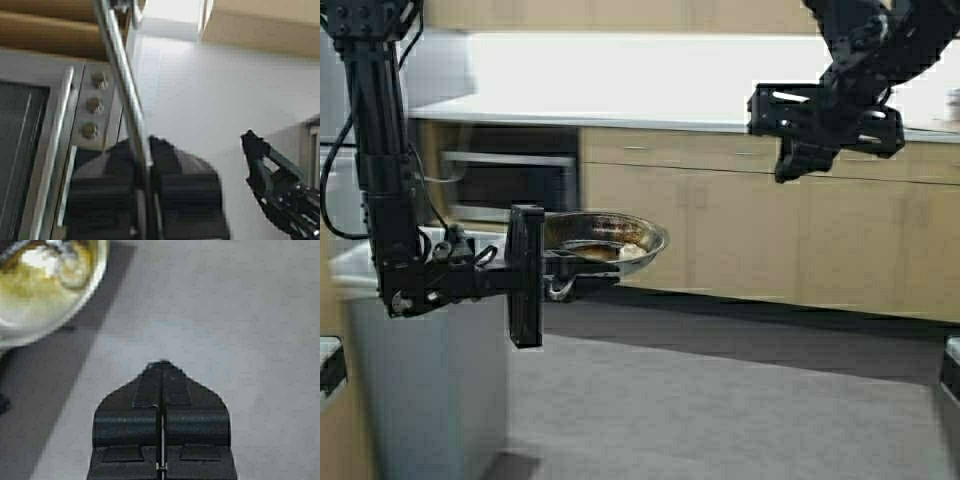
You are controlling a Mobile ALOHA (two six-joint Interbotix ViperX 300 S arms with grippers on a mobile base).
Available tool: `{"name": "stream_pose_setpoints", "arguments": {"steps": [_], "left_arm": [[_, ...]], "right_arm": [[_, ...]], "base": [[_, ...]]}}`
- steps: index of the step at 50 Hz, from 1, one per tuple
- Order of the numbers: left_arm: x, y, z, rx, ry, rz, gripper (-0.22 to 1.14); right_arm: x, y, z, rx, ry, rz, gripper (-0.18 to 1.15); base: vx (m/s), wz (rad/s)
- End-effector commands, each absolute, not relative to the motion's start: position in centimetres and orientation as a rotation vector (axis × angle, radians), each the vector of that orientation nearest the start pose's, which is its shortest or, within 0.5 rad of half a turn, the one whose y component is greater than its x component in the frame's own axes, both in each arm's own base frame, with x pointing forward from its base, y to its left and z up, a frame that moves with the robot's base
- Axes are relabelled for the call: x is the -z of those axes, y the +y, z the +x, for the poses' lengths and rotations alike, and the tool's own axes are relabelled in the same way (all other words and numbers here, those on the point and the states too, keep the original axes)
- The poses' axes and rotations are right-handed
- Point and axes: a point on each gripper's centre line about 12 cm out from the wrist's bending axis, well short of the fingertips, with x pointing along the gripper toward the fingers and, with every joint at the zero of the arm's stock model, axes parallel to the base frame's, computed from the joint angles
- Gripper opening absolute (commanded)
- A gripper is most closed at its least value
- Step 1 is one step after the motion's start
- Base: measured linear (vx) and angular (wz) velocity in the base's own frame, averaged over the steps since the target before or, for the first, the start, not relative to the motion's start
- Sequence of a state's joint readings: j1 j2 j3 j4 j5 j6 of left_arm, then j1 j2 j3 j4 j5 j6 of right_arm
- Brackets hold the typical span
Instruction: Add oil to the pan and cook the shrimp and serve it
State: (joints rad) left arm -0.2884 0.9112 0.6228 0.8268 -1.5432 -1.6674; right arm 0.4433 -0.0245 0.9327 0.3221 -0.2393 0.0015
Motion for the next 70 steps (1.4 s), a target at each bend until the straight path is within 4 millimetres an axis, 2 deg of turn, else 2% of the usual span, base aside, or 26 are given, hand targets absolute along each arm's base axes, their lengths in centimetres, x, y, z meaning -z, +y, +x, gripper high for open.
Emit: {"name": "stream_pose_setpoints", "arguments": {"steps": [1,24,37,46,59,63,70], "left_arm": [[0.3,-19.0,34.3,0.954,0.771,-1.388,0.03],[-1.1,-19.0,34.8,0.975,0.746,-1.384,0.03],[-4.8,-18.6,35.7,0.962,0.711,-1.353,0.03],[-6.8,-18.3,35.4,0.906,0.738,-1.332,0.03],[-11.1,-17.8,35.1,0.943,0.685,-1.342,0.03],[-11.9,-17.8,35.3,0.958,0.668,-1.337,0.03],[-12.1,-17.7,35.5,0.953,0.668,-1.353,0.03]], "right_arm": [[-12.5,13.5,30.4,-0.250,0.670,0.133,0.07],[-12.1,13.4,30.0,-0.250,0.688,0.129,0.07],[-12.2,13.6,29.9,-0.252,0.686,0.138,0.07],[-12.4,13.8,30.0,-0.257,0.691,0.147,0.07],[-13.6,14.7,31.2,-0.272,0.690,0.159,0.07],[-14.0,14.8,31.5,-0.275,0.687,0.160,0.07],[-14.3,15.1,31.9,-0.283,0.696,0.159,0.07]], "base": [[-0.04,0.55],[0.00,0.53],[0.06,0.63],[0.07,0.57],[0.05,0.36],[0.06,0.30],[0.04,0.26]]}}
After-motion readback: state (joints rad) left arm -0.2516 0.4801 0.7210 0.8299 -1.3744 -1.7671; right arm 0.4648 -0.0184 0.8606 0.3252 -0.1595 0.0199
